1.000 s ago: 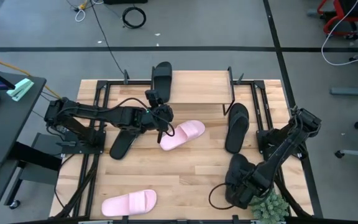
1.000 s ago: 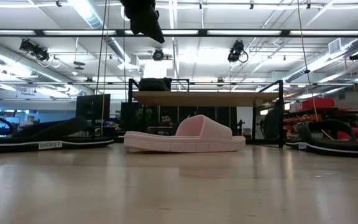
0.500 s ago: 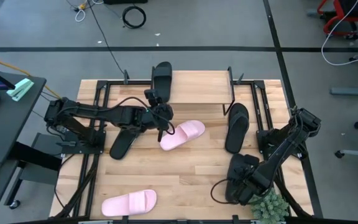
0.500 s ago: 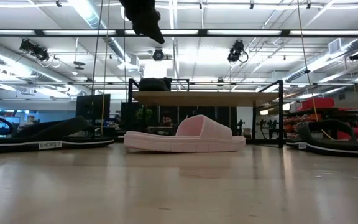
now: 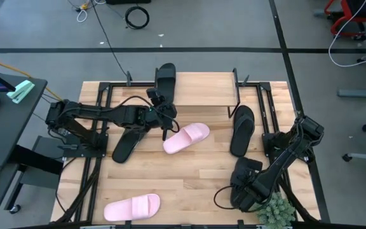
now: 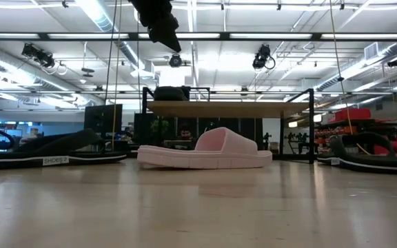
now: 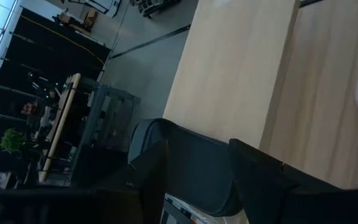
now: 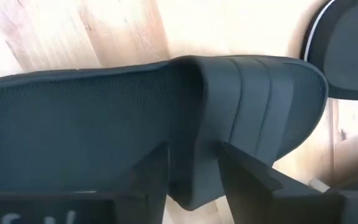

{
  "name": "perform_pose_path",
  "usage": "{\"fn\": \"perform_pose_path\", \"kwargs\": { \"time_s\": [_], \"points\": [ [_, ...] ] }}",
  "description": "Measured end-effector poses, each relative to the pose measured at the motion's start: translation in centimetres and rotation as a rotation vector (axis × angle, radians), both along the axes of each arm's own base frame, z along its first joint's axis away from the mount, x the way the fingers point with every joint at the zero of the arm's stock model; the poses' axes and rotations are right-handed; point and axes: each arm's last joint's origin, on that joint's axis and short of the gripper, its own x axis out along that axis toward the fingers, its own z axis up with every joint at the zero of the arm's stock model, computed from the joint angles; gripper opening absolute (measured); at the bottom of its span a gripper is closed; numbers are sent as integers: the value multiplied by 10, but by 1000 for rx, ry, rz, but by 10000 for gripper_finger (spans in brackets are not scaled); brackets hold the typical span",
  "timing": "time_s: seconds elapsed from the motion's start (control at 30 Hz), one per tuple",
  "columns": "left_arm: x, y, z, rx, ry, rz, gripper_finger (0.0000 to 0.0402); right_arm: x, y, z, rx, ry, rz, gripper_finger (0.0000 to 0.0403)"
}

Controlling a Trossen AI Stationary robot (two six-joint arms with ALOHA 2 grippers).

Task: Pick and place slides into the shelf
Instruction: Put the black slide on the shelf

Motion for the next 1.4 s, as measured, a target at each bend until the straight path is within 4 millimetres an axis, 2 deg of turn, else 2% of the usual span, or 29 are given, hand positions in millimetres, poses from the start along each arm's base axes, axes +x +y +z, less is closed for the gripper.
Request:
{"fn": "perform_pose_path", "kwargs": {
  "time_s": [0.2, 0.33, 0.47, 0.6, 0.73, 0.9, 1.1, 1.23, 1.4],
  "points": [
    [0, 6, 0, 0, 0, 20, 172, -5, -5, 7, -30, 13, -13, 172],
    [0, 8, 0, 0, -1, 26, 175, -8, -10, 9, -76, 39, -26, 170],
    [0, 8, 0, 0, -1, 26, 175, -3, -7, 8, -76, -58, -11, 165],
    [0, 8, 0, 0, -1, 26, 172, -3, -9, 7, -125, -63, 3, 164],
    [0, 8, 0, -1, -1, 26, 174, -7, -13, -5, -144, -55, 7, 164],
    [0, 8, 0, -1, -2, 26, 170, -14, -20, -31, -121, -47, 27, 164],
    [0, 8, 0, -1, -1, 26, 169, -19, -29, -34, -245, -48, 63, 161],
    [0, 8, 0, -1, -2, 26, 169, -18, -31, -32, -260, -66, 72, 128],
    [0, 8, 0, -1, -2, 26, 167, -15, -29, -29, -249, -84, 52, 25]
  ]
}}
